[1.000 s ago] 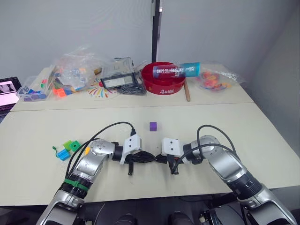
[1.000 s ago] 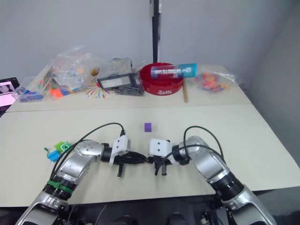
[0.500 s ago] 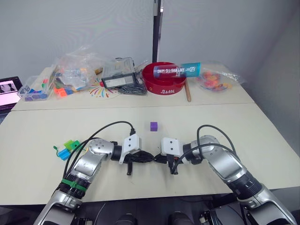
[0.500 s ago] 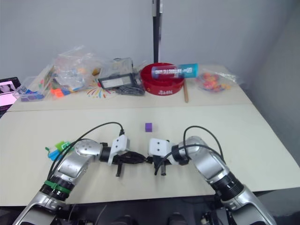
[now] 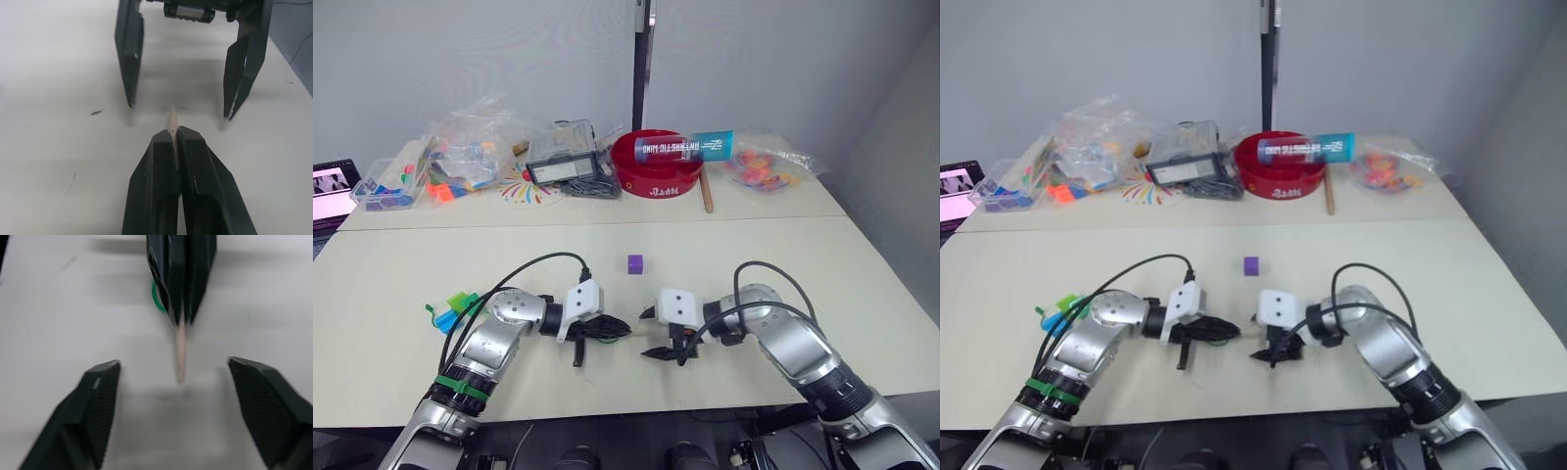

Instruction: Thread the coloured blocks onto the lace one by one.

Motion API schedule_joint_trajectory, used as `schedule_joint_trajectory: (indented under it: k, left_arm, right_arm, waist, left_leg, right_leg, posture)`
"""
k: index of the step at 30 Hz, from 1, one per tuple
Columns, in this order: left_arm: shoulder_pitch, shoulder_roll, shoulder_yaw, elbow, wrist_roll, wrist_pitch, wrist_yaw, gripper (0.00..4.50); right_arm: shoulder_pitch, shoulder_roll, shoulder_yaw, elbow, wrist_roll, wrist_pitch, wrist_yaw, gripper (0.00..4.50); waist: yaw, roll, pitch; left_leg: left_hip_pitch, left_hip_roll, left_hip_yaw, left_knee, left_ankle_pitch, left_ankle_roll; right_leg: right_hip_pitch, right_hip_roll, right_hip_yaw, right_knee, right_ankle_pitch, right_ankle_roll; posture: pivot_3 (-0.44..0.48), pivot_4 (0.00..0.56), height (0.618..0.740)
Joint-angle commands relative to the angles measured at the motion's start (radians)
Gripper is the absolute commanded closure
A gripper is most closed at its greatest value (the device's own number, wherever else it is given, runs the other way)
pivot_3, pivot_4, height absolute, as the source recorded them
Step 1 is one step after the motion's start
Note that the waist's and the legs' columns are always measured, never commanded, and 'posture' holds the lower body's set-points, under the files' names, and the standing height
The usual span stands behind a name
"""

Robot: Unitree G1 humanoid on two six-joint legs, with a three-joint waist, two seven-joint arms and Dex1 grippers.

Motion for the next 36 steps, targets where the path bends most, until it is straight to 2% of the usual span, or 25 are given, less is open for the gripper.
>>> schedule_joint_trajectory:
  k: [1,11,20,36]
  left_arm:
    - [0.006,0.016,0.024,-0.020,-0.024,-0.005,-0.013,4.50]
    - [0.077,0.054,0.113,-0.051,-0.112,0.010,-0.022,4.50]
    - [0.128,0.075,0.185,-0.057,-0.152,0.003,-0.012,4.50]
    - [0.112,0.061,0.166,-0.045,-0.149,0.000,-0.013,4.50]
  right_arm:
    - [0.005,-0.015,-0.043,-0.034,0.021,-0.004,-0.005,0.04]
    - [-0.025,0.017,-0.141,0.017,0.107,0.019,-0.027,0.04]
    - [-0.075,0.041,-0.126,0.137,0.059,-0.030,-0.079,0.04]
    - [-0.136,0.114,-0.117,0.307,-0.007,-0.086,-0.142,0.04]
  waist:
    - [-0.001,0.000,0.000]
    - [-0.002,0.000,0.000]
    - [0.000,0.000,0.000]
    - [-0.003,0.000,0.000]
  left_leg:
    - [0.000,0.000,0.000,0.000,0.000,0.000]
    - [0.000,0.002,0.000,0.000,0.000,0.000]
    - [0.000,0.001,0.000,0.000,0.000,0.000]
    - [0.000,0.001,0.000,-0.001,0.000,0.000]
  right_leg:
    - [0.000,0.000,0.000,0.000,0.000,0.000]
    - [0.000,0.001,0.000,0.000,0.000,0.000]
    - [0.000,-0.001,0.000,0.000,0.000,0.000]
    - [0.000,0.000,0.000,0.000,0.000,0.000]
  posture:
    - [0.000,0.150,0.740]
    - [0.000,0.150,0.740]
    - [0.000,0.150,0.740]
    - [0.000,0.150,0.740]
